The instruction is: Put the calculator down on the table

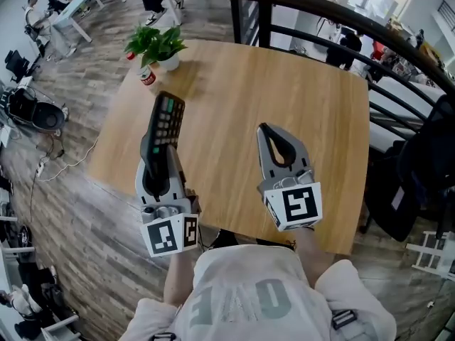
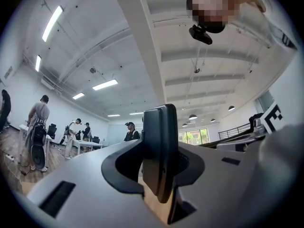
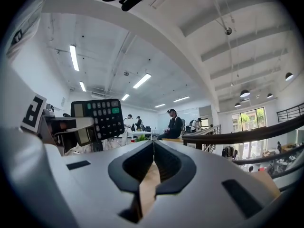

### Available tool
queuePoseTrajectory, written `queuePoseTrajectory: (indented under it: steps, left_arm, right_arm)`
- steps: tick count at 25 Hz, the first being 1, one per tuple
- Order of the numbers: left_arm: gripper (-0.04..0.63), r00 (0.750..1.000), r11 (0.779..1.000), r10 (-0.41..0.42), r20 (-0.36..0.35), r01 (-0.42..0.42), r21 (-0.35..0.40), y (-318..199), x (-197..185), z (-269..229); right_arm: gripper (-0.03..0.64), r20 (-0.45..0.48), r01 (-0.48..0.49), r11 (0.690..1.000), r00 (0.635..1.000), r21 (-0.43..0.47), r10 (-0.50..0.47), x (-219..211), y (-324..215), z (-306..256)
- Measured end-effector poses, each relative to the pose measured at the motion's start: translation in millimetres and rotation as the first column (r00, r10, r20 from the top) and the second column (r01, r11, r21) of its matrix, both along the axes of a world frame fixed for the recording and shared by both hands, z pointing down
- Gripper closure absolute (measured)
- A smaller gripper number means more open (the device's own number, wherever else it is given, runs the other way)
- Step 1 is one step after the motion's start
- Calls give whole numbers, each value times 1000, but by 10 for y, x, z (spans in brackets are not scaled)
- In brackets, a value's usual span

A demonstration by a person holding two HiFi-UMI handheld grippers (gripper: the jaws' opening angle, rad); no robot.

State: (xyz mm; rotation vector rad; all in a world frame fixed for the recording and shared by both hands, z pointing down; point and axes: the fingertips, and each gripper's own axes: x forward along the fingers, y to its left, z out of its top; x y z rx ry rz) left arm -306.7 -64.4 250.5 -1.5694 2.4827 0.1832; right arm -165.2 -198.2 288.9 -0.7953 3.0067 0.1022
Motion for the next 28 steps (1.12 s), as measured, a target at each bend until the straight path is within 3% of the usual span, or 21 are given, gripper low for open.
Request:
queuePoseTrajectory:
  steps: [4, 9, 11, 13, 14, 15, 18, 23, 28]
  left_arm:
    - [476, 995, 993, 95, 6, -95, -66, -168, -27, 61]
    - [476, 974, 959, 223, 47, -211, -192, -426, -203, 122]
    - [476, 956, 935, 286, 67, -263, -240, -527, -262, 111]
    - [476, 922, 885, 384, 60, -348, -310, -672, -292, 113]
    - [476, 893, 842, 447, 41, -405, -357, -757, -286, 136]
    - [476, 857, 785, 515, 15, -464, -412, -844, -267, 179]
    - [476, 734, 575, 677, -47, -569, -588, -1072, -185, 425]
    - [476, 562, 235, 817, -125, -524, -819, -1301, -144, 1077]
    - [476, 384, -122, 864, -325, -466, -876, -1282, -37, 1735]
  right_arm:
    - [597, -16, -15, 1000, 1000, 11, 16, -30, -11, -14]
    - [597, -50, -51, 999, 997, -2, 51, -95, 0, 69]
    - [597, -67, -61, 998, 996, -4, 61, -106, 23, 113]
    - [597, -82, -71, 997, 994, -4, 70, -105, 34, 137]
    - [597, -90, -80, 997, 993, -9, 79, -96, 32, 144]
    - [597, -99, -91, 996, 991, -14, 89, -83, 26, 159]
    - [597, -131, -127, 992, 984, -23, 123, -22, -10, 247]
    - [597, -188, -175, 984, 968, -35, 165, 82, -42, 405]
    - [597, -235, -249, 966, 945, -63, 228, 270, -48, 578]
